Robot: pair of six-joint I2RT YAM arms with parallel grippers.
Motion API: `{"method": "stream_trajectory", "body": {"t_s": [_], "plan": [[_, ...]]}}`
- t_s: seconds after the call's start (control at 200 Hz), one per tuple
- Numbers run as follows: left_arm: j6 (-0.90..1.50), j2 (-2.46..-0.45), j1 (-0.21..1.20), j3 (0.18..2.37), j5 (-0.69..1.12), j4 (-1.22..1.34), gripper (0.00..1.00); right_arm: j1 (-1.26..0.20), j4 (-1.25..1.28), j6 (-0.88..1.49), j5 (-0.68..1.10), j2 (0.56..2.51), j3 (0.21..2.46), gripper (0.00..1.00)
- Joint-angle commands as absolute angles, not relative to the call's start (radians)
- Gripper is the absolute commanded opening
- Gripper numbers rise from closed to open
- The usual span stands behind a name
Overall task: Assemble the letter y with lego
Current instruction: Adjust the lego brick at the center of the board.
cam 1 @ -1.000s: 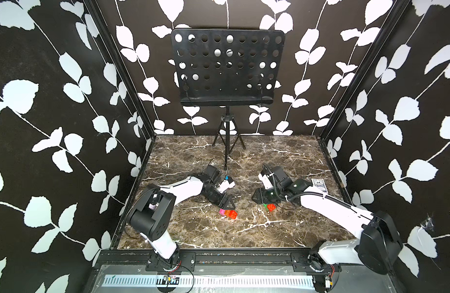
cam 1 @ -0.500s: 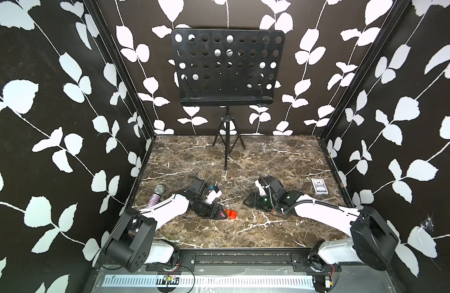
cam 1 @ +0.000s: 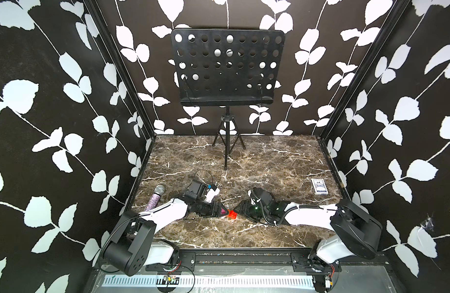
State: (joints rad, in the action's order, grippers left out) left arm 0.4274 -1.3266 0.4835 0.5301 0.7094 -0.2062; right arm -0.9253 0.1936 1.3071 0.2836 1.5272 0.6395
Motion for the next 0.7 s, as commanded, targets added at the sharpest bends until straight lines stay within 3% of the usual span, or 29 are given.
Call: {"method": "stream_trajectory", "body": {"t_s": [0.0,0.695], "plan": [[0.439,-1.34,0.485,0.522,0.701,-0.175,0.72,-0.943,0.288,1.406,0.252,1.548,0.626,0.64],[0.469,-1.443,0.496,0.583,0.75,-0.082,0.71,-0.934,0.492,1.494,0.19,1.667,0.612,0.63]]}}
